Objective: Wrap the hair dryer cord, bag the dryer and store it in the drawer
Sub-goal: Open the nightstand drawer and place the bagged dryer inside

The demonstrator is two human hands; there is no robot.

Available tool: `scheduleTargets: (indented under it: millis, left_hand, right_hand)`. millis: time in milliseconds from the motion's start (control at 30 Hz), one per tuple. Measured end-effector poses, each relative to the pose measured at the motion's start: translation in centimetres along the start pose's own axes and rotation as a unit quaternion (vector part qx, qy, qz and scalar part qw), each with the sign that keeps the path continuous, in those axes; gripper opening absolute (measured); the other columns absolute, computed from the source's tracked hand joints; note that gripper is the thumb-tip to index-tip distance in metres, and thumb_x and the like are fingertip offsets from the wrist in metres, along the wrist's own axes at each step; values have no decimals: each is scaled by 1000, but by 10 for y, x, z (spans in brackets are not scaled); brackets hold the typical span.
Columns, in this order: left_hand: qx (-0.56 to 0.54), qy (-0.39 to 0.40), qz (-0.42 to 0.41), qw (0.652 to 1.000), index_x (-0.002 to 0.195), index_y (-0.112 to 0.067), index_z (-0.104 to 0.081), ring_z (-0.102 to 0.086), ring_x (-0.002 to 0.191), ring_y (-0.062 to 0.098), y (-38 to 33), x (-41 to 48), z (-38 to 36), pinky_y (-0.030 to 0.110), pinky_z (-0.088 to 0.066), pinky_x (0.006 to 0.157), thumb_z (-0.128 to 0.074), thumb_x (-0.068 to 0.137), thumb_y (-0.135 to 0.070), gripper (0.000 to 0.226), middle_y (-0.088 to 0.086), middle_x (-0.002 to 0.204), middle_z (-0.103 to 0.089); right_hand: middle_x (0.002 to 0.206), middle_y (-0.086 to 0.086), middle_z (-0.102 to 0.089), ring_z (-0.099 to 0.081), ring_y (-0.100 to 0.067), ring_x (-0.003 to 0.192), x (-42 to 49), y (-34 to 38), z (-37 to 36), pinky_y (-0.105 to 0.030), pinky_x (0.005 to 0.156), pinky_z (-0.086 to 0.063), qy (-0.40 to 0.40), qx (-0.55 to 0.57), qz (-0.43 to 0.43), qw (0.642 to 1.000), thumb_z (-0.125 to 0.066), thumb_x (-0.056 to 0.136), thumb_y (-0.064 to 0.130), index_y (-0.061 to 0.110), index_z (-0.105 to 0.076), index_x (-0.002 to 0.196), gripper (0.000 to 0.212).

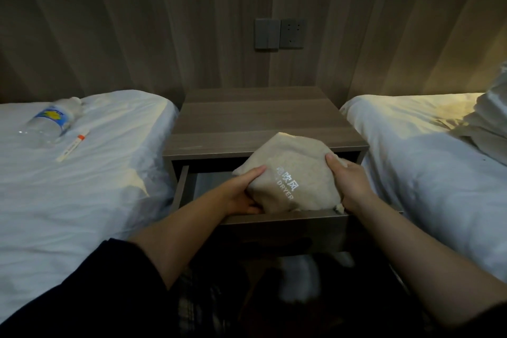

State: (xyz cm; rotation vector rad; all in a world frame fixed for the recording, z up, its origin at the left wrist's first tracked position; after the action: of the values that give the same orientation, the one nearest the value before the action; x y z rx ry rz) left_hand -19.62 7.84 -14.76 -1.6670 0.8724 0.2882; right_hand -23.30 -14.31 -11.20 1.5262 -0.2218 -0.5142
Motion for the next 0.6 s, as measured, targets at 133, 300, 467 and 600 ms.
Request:
scheduleTargets:
  millis: [133,300,467,600]
  left_hand:
    - [22,-37,48,998,132,-22,-38,-56,98,31,1,4,2,47,-49,69,-68,77,-46,67,12,130,-50]
    - [29,-82,70,994,126,-22,-43,-57,93,34,2,19,3,49,-50,66,-70,73,-52,66,15,122,-54]
    - [14,-111,67,991,125,-13,-54,-60,87,31,2,37,6,46,-50,68,-67,79,-46,58,15,106,-61]
    - [8,-156,31,987,127,-6,-49,-56,111,34,-10,45,13,43,-45,82,-64,83,-41,58,17,125,-58]
  right_hand:
    - [117,-15,-63,-60,-31,107,5,-9,2,-42,88,-49,48,-51,-54,996,-59,89,30,3,-55,123,44]
    - [125,-20,-59,-57,-34,111,16,-20,-1,-44,96,-46,110,-159,-122,974,-53,92,26,2,-49,130,45]
    - [129,-19,-57,-56,-33,115,25,-36,-13,-40,99,-46,165,-292,-167,927,-58,90,23,-2,-46,131,50]
    - [128,-20,-56,-55,-36,116,27,-37,-29,-49,100,-45,208,-275,-191,919,-60,86,10,2,-45,133,50]
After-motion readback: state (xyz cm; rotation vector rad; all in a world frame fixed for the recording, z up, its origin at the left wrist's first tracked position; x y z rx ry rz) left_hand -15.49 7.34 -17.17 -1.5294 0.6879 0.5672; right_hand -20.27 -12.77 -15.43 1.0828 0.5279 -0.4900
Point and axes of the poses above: each hand's wrist, its own x-axis towards the middle knuckle, its own z-axis out of the back of the hand, y = z × x, the point moved 4 cm from there along x, towards the middle knuckle
